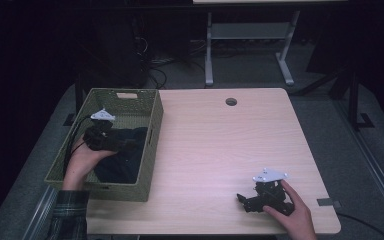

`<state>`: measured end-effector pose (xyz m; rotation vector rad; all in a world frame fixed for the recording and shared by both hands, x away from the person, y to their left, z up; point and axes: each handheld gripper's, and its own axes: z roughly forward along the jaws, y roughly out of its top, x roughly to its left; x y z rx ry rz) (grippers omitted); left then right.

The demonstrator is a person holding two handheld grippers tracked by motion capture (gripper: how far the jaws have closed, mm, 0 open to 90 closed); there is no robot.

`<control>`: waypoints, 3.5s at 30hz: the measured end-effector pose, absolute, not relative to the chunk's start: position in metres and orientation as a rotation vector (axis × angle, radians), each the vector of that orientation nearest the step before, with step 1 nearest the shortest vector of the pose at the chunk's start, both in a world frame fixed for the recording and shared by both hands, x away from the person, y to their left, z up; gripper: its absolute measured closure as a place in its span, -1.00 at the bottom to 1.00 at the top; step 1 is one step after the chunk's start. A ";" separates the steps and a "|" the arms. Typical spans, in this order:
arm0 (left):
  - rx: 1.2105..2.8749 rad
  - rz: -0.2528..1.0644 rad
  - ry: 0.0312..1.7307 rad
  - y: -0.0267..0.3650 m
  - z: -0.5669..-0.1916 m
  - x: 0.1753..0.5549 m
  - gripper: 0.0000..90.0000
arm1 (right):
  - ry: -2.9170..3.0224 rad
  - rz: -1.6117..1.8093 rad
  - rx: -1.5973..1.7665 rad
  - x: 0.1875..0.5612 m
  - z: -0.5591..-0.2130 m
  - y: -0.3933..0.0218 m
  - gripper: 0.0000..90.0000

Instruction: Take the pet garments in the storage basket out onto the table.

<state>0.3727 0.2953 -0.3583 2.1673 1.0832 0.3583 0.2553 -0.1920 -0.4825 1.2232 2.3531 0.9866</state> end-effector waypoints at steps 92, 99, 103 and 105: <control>2.248 0.143 1.153 0.304 -0.396 0.386 0.48 | 2.354 0.988 1.217 0.255 -0.483 -0.192 -1.00; 2.158 0.195 1.159 0.311 -0.385 0.384 0.48 | 2.354 0.988 1.217 0.255 -0.483 -0.192 -1.00; 2.100 0.221 1.154 0.317 -0.377 0.382 0.48 | 2.354 0.988 1.217 0.255 -0.483 -0.192 -1.00; 2.071 0.233 1.150 0.320 -0.373 0.380 0.48 | 2.354 0.988 1.217 0.255 -0.483 -0.192 -1.00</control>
